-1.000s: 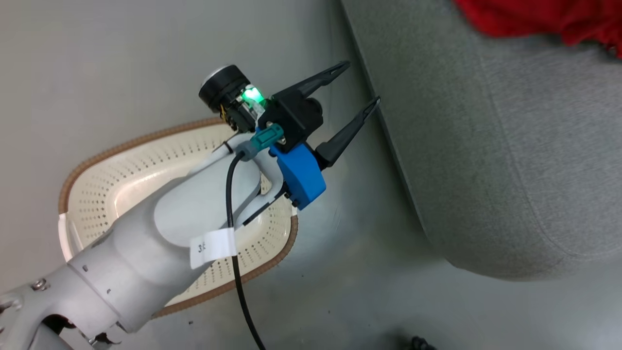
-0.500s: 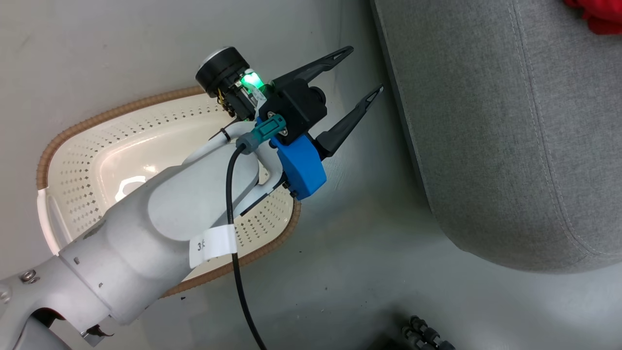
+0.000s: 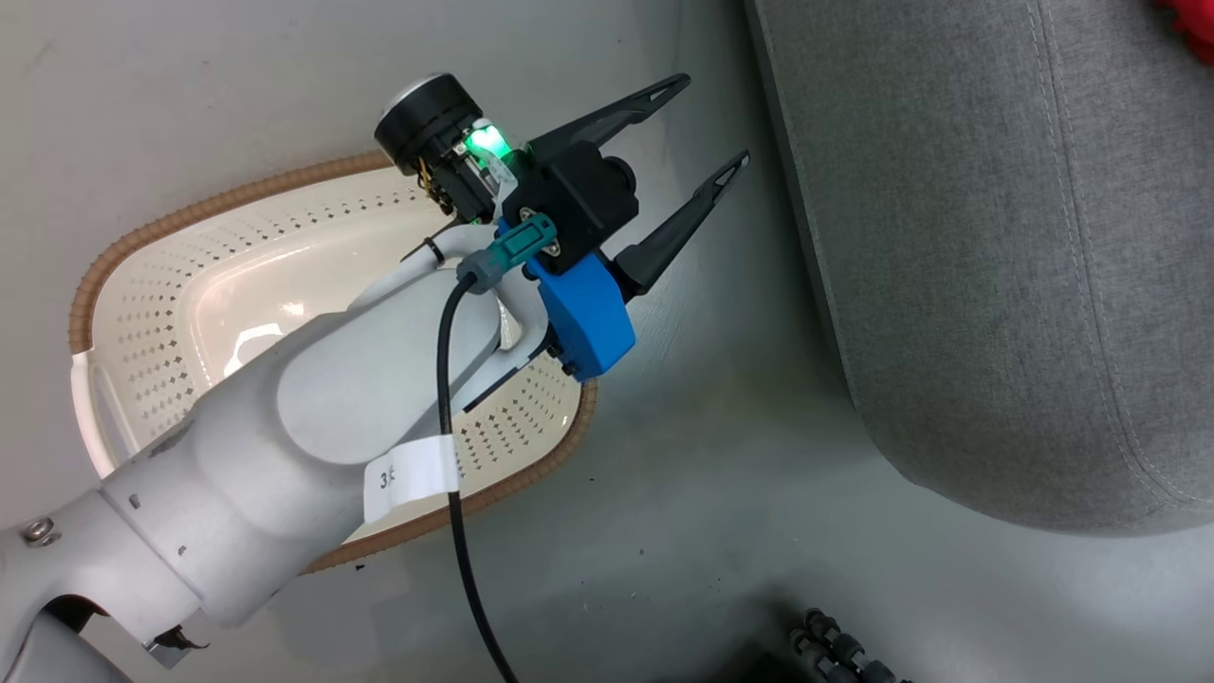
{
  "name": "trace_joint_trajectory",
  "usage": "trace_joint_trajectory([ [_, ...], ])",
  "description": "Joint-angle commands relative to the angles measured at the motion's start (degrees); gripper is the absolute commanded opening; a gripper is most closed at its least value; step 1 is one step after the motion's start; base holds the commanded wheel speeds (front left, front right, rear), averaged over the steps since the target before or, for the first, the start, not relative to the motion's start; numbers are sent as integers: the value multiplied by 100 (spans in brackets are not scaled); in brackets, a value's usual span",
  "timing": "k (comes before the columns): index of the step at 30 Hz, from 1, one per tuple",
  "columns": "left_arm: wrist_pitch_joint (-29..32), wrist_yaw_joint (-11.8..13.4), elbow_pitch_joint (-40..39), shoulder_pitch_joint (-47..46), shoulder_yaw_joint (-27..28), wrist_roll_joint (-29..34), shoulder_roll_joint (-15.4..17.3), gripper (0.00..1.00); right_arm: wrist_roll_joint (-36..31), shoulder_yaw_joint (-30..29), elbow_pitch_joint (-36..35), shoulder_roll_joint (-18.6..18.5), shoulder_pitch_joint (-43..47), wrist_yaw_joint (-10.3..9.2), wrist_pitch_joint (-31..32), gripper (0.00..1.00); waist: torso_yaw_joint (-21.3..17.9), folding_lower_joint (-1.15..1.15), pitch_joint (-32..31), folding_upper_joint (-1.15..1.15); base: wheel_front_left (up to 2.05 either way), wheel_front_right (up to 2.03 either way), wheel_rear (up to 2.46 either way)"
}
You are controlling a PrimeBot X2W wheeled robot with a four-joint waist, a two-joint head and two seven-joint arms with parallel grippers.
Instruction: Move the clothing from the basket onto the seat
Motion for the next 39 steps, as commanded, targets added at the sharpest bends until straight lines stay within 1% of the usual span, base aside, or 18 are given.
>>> trace_joint_trajectory([
  [1,3,17,-17,-83,-10,16,36,100,15,-1,8,22,64,1,-19,0,15,-1,2,0,0,0,0],
  [2,1,27,-22,-81,-10,12,40,100,5,-13,-22,18,102,1,-19,13,16,-1,-4,0,0,0,0],
  [3,-5,35,-21,-75,-7,4,44,100,-3,-62,-87,11,138,0,-19,76,17,-1,-18,0,0,0,0],
  [4,-17,39,-11,-57,-6,-3,53,100,19,-88,-137,28,183,1,-19,100,13,-1,-48,0,0,0,0],
  [7,-78,48,17,52,3,-22,37,100,-14,-71,-377,36,423,1,-19,100,-1,-1,-206,0,0,0,0],
  [10,-161,51,70,208,52,-77,5,100,-1,-41,-807,119,892,0,-19,100,-33,-1,-532,0,0,0,0],
  [11,-197,54,95,314,101,-108,-20,100,-50,12,-1044,149,1145,0,-19,100,-35,-1,-726,0,0,0,0],
  [17,-269,116,157,771,448,-213,-74,100,-65,278,-1747,343,1778,0,-19,100,36,-1,-1408,0,0,0,0],
  [19,-271,157,56,971,695,-203,-122,100,-47,477,-1952,380,1960,0,-19,100,102,-1,-1620,0,0,0,0],
  [22,-272,238,-89,1350,1155,-19,-158,100,-28,757,-2167,457,2192,1,-19,100,246,-1,-1922,0,0,0,0],
  [28,-273,531,-493,2117,2329,658,-223,100,33,1356,-2334,696,2464,1,-19,100,604,-1,-2445,0,0,0,0],
  [31,-274,600,-667,2522,2889,992,-307,100,55,1666,-2324,791,2557,1,-19,100,788,-1,-2690,0,0,0,0],
  [35,-271,611,-839,3077,3584,1411,-432,100,61,2007,-2300,954,2681,1,-19,100,1024,-1,-3003,0,0,0,0],
  [39,-271,538,-931,3570,4239,1731,-610,100,118,2248,-2258,1136,2825,1,-19,100,1248,-1,-3280,0,0,0,0],
])
